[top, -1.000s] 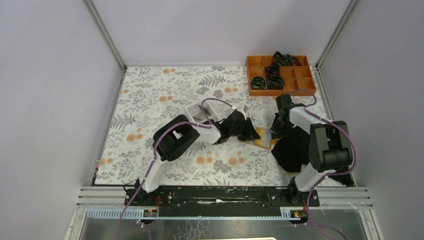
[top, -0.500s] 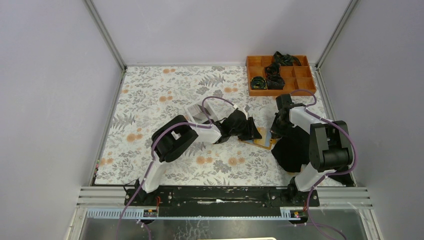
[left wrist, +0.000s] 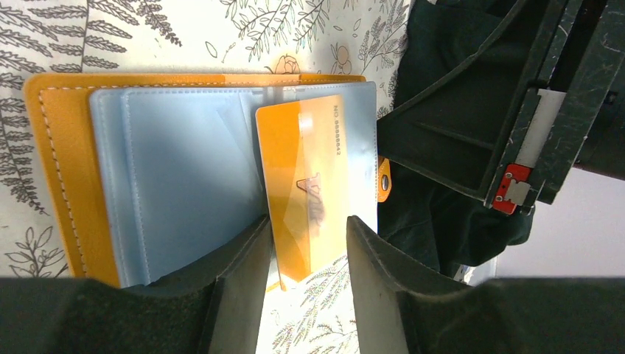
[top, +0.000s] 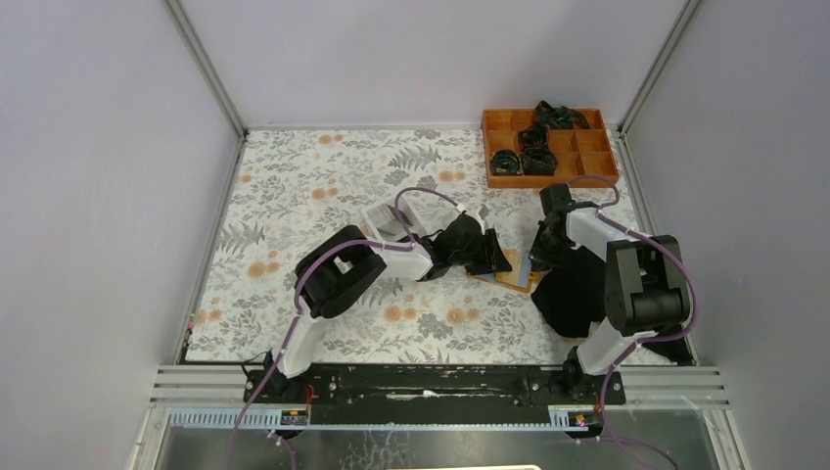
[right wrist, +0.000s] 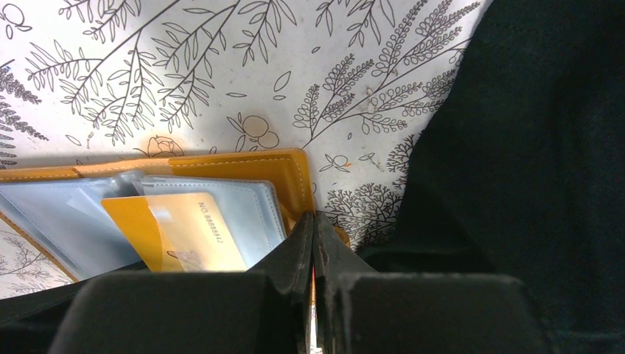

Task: Put the credit cards into the card holder
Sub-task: Insert the credit card into the card holder.

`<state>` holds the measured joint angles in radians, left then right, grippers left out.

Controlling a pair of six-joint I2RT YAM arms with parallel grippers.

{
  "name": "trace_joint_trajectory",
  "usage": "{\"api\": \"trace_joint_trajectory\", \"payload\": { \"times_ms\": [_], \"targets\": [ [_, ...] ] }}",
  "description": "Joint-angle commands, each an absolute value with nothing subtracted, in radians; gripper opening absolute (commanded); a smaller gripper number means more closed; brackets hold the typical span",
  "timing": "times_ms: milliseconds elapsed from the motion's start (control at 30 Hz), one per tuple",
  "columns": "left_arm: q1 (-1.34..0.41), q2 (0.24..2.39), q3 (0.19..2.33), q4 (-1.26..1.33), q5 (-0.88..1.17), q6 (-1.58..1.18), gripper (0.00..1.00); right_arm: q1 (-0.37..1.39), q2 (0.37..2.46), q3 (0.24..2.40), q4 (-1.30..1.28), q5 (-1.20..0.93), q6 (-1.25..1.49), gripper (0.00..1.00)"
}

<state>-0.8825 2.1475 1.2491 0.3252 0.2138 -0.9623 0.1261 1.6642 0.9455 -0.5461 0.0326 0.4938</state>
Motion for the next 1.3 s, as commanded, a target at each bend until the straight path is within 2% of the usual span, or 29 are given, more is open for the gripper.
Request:
{"api": "trace_joint_trajectory", "payload": {
  "times_ms": [0,767,867,1000,1267],
  "targets": [
    [-0.865,2.147,1.235,0.206,0.160,-0.915,0.50,0.132,1.739,0.915,-0.516,0.020,0.508,0.01],
    [-0.831,2.124,1.221,0.171,0.127,-0.891,0.51,0.131,1.764,0.946,-0.517,0.020,0.504,0.01],
    [-0.827,2.122,1.223,0.160,0.115,-0.888,0.45,0.131,1.766,0.949,-0.519,0.020,0.504,0.01],
    [-0.819,2.119,1.221,0.147,0.091,-0.885,0.30,0.132,1.770,0.956,-0.520,0.020,0.503,0.01],
    [-0.813,2.133,1.242,0.119,0.078,-0.872,0.20,0.132,1.775,0.964,-0.522,0.018,0.500,0.01]
  ]
}}
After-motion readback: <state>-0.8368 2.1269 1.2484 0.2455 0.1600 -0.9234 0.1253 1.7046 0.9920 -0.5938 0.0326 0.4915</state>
